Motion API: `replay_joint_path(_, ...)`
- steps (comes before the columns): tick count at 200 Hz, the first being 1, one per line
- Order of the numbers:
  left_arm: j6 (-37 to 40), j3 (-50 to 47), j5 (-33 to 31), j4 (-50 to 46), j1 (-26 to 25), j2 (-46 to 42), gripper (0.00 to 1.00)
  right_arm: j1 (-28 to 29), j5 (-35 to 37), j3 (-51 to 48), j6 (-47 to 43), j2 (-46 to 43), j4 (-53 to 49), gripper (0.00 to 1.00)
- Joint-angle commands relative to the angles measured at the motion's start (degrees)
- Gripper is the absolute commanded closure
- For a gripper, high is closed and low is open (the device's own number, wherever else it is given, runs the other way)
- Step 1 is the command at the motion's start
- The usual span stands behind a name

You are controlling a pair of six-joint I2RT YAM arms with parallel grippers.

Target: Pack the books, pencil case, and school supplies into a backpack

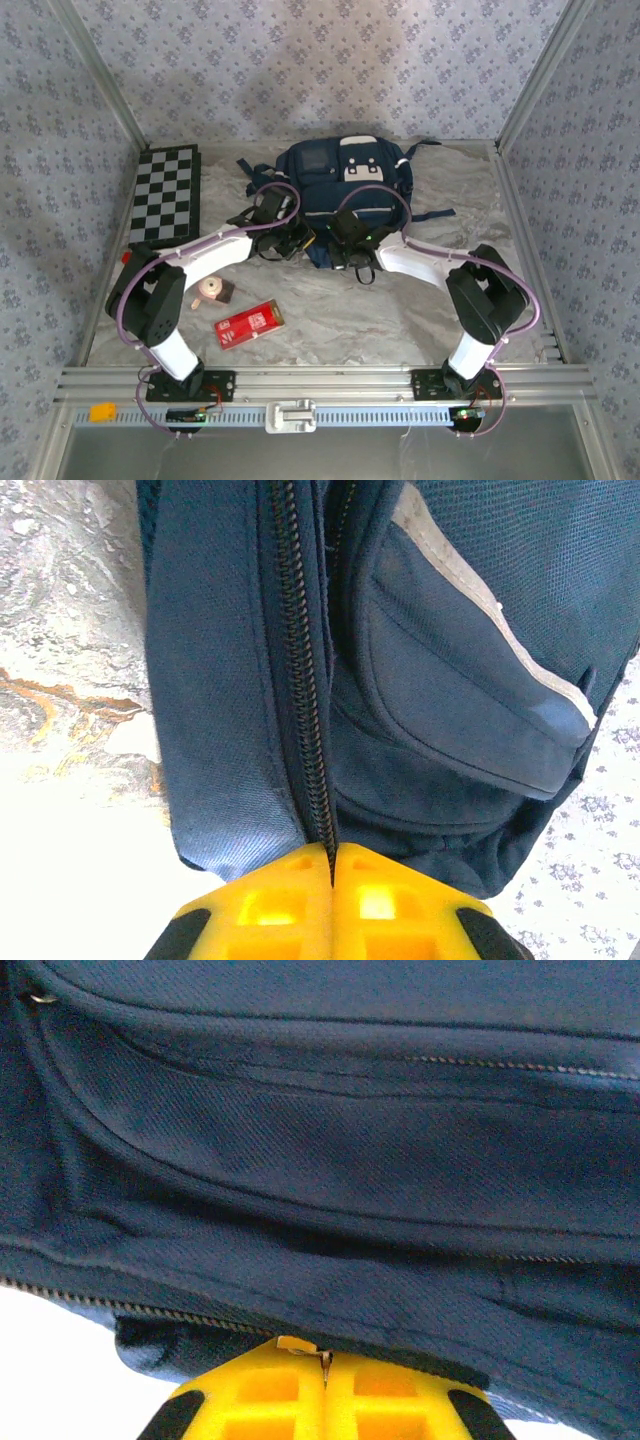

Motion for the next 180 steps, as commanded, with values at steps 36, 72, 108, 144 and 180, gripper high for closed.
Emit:
replay_joint_path(36, 11.13, 1.67, 3.84, -3.54, 11.2, -3.99, 1.0, -1.35, 5.59, -5.54, 1.86, -11.71, -15.11, 1.0)
replay_joint_path(72, 17.87, 5.57, 7.34, -6.69, 18.35, -0.21, 1.0, -1.8, 4.35, -5.56, 1.27, -13.64, -18.25, 1.0)
replay_joint_path(108, 21.41, 11.36, 11.42, -6.25, 18.91, 3.79, 0.99, 3.36, -4.8, 2.83, 0.07, -8.19, -9.79, 1.0)
replay_joint_path(144, 20.97, 8.1, 11.84, -8.07, 20.26, -0.37, 0.61, 4.43, -3.66, 8.76, 2.76, -3.16, -8.98, 1.0)
replay_joint_path(180, 7.58, -4.12, 9.5, -2.84, 14.71, -8.76, 0.43, 5.24, -3.06, 6.67, 3.67, -2.63, -7.2, 1.0)
